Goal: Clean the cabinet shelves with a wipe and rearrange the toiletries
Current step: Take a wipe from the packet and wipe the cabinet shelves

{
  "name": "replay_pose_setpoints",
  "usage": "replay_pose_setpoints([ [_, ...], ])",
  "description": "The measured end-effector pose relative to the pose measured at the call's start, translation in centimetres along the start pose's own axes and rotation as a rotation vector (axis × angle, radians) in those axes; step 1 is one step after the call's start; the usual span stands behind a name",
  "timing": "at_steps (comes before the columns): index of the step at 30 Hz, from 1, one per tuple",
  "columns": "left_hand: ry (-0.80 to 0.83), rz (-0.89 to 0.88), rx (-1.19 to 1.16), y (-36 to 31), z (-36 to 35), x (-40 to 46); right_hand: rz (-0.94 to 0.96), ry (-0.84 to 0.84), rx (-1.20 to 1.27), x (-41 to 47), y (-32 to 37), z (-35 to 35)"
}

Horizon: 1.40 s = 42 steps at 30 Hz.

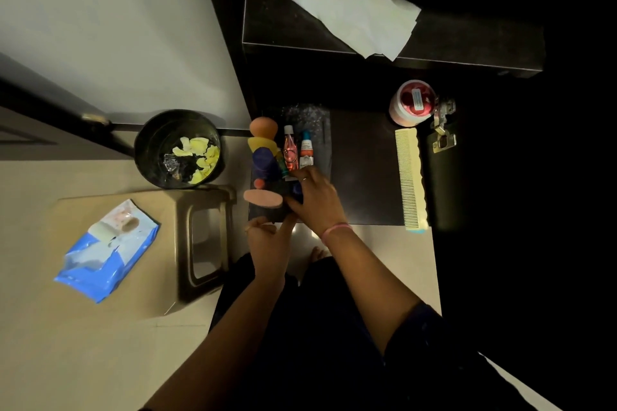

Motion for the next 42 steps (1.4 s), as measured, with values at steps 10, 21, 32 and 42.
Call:
replay_pose_setpoints([
  [10, -0.108, -0.349, 0.029, -2.9, -0.5, 1.5, -0.163, -0.062, 0.088, -0.2, -0.9, -0.9],
  [21, 0.049, -0.426, 0.151, -2.0, -0.6, -2.8, -0.403, -0.442, 0.250, -1.5, -5.5, 5.8],
  [32, 0.393, -0.691, 0.224, -9.9, -15.0, -3.0, -0.617, -0.509, 0.225, 2.5, -12.7, 9.9],
  [42, 0.204, -1.010, 0.442, -15.3, -22.5, 0.4, -0.517, -0.607, 0.258, 5.6, -13.1, 9.2],
])
Point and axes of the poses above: each hand's wrist, its own x-axis towards the middle knuckle, its own z-axis out of the back of the hand, y = z × x, the point moved 4 cm from there along x, towards the middle knuckle, and after that the axes turned 10 degrees about -y, right-handed, at the moved point
